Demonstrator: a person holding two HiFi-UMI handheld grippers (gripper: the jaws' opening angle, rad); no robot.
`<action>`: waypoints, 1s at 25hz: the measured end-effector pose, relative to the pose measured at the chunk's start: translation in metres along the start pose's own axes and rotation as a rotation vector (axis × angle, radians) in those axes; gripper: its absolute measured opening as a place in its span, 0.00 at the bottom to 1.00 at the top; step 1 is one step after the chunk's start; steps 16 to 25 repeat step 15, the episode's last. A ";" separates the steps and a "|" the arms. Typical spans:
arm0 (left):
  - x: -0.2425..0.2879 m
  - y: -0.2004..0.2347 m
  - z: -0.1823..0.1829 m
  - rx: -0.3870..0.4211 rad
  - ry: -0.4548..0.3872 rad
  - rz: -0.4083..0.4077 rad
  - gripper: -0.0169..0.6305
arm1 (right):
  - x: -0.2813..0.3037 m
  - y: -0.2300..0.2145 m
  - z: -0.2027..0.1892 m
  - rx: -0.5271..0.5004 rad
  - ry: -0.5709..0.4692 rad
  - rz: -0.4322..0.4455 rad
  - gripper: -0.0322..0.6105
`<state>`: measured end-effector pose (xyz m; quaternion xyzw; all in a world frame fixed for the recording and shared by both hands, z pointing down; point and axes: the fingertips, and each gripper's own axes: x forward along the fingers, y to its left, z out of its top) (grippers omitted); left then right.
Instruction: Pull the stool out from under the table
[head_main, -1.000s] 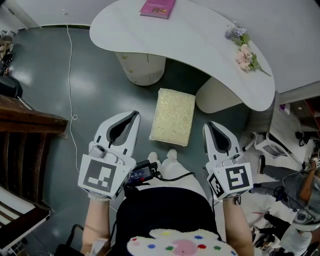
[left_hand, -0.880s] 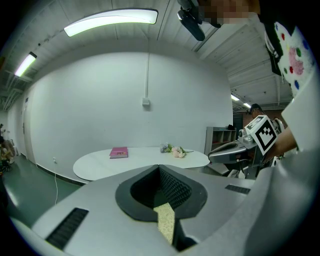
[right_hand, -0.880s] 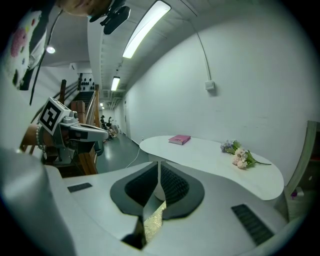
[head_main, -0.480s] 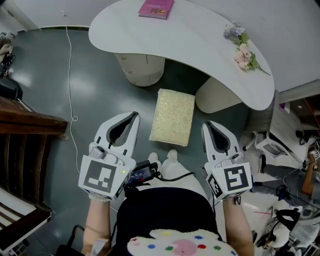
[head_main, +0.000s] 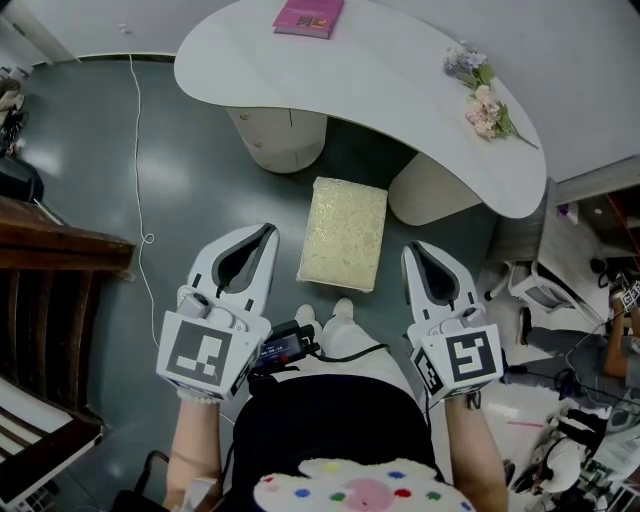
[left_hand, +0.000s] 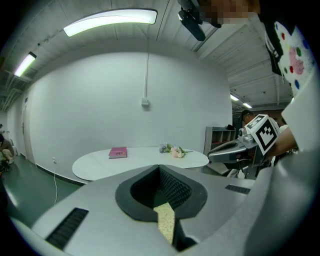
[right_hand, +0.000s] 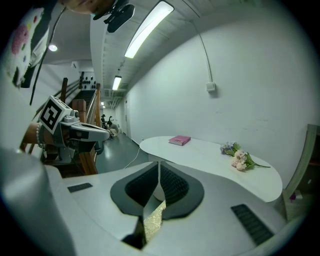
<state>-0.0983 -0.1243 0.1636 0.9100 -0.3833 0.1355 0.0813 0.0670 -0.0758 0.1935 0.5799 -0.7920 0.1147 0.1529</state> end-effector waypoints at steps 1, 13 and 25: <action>0.000 -0.001 -0.001 -0.003 0.000 -0.002 0.05 | 0.000 0.000 0.000 -0.002 0.000 -0.001 0.11; -0.002 -0.005 -0.004 -0.001 -0.003 -0.001 0.05 | -0.004 0.002 -0.004 -0.027 0.007 0.000 0.11; -0.002 -0.005 -0.004 -0.006 -0.005 -0.003 0.05 | -0.004 0.003 -0.005 -0.029 0.008 0.001 0.11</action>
